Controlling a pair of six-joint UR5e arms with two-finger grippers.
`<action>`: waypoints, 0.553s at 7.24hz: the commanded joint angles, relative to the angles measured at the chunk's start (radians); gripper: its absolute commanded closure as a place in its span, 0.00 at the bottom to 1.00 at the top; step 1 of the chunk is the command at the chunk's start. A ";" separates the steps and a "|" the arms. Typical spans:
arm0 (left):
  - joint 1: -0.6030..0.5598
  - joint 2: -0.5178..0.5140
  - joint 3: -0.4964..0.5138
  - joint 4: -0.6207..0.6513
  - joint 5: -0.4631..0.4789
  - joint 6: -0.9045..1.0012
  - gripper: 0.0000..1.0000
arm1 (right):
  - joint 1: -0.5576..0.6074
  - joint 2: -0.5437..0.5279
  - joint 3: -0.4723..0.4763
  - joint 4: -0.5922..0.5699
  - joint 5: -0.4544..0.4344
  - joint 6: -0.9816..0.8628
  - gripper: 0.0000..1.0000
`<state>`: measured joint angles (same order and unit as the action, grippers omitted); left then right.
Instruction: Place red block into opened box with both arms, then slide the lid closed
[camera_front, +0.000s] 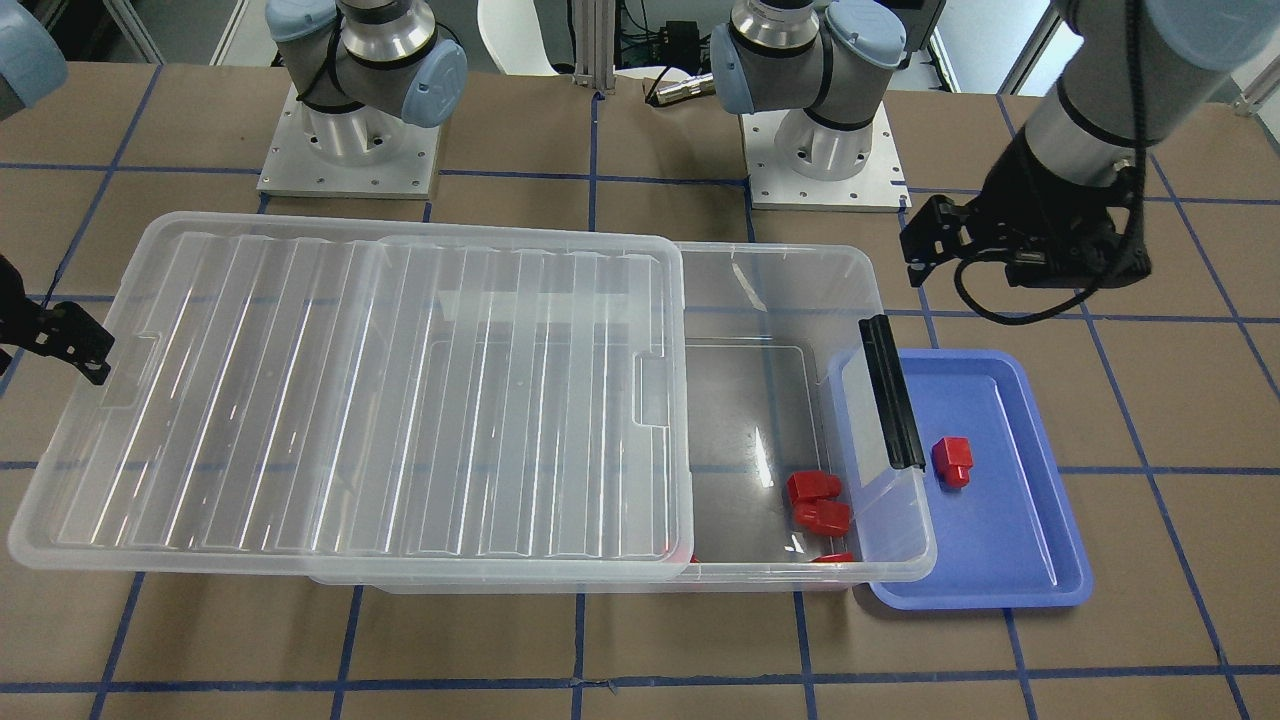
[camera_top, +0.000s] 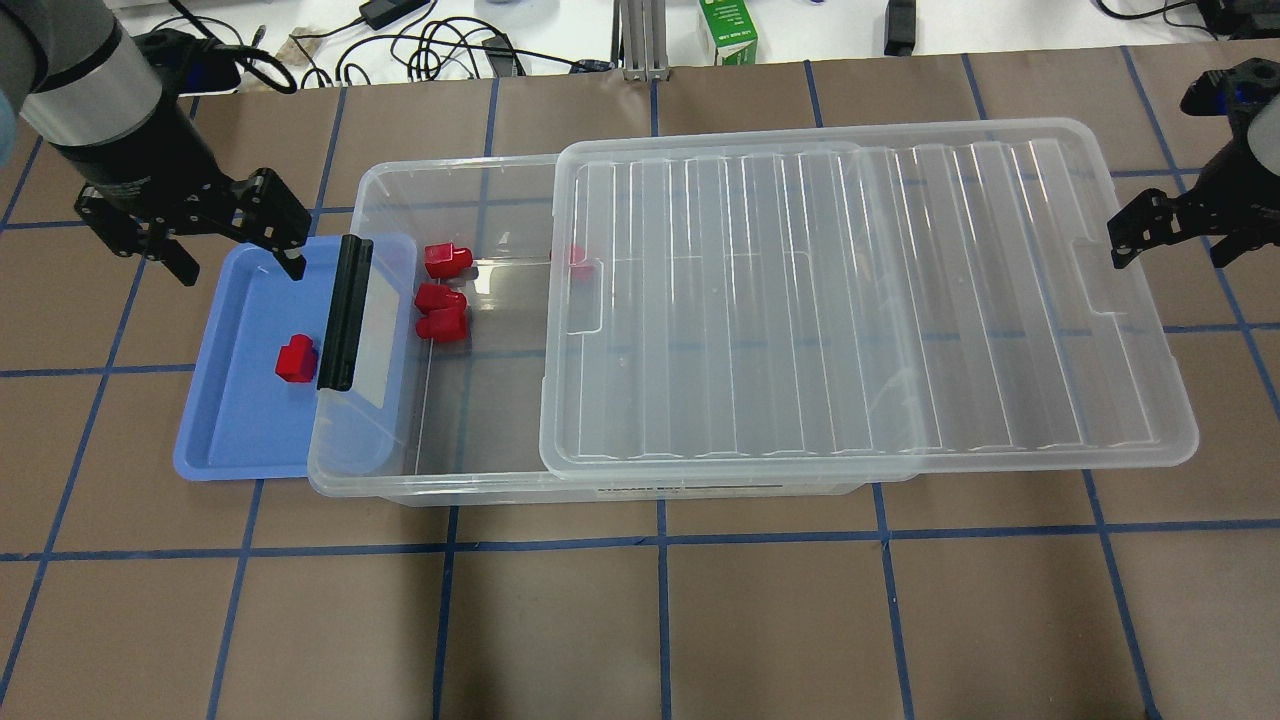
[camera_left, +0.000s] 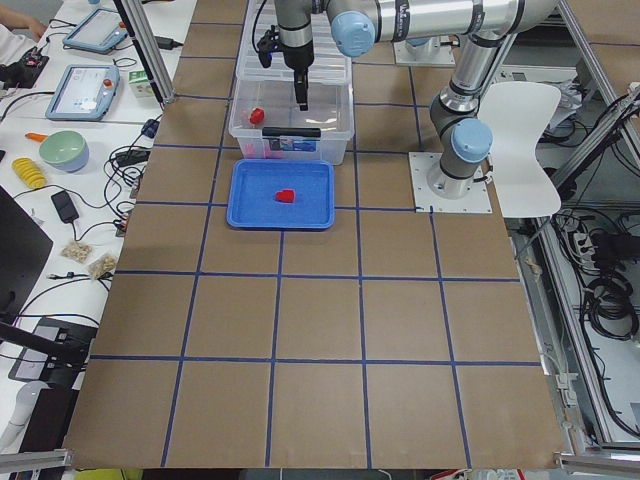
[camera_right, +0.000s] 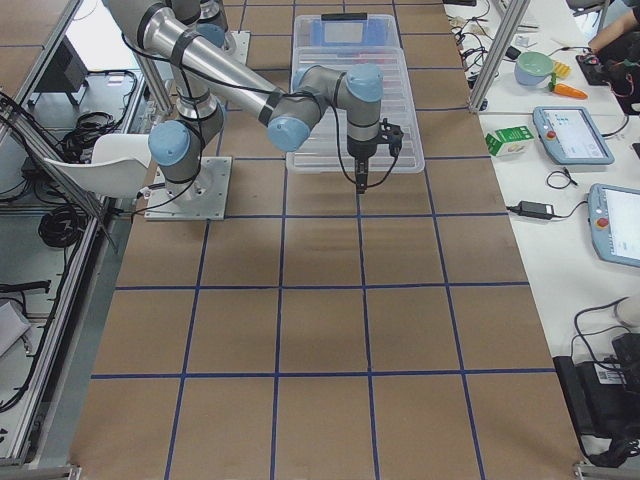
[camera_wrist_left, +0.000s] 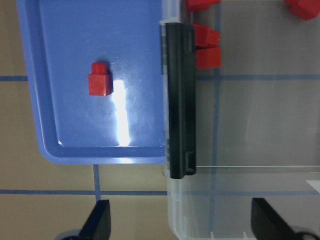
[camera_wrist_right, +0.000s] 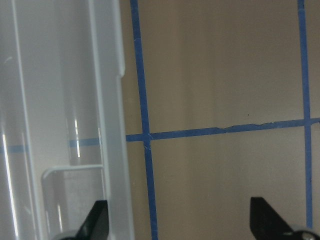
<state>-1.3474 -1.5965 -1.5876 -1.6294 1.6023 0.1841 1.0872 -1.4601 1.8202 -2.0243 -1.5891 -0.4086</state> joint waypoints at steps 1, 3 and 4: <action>0.124 -0.061 -0.014 0.041 0.002 0.171 0.00 | -0.012 -0.003 0.001 0.002 0.001 -0.007 0.00; 0.140 -0.137 -0.090 0.254 0.002 0.227 0.00 | -0.009 -0.006 -0.004 0.002 0.006 -0.006 0.00; 0.171 -0.176 -0.107 0.314 -0.001 0.285 0.00 | -0.009 -0.022 -0.012 0.009 0.009 -0.004 0.00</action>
<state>-1.2061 -1.7253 -1.6642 -1.4029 1.6035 0.4110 1.0777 -1.4688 1.8157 -2.0204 -1.5835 -0.4139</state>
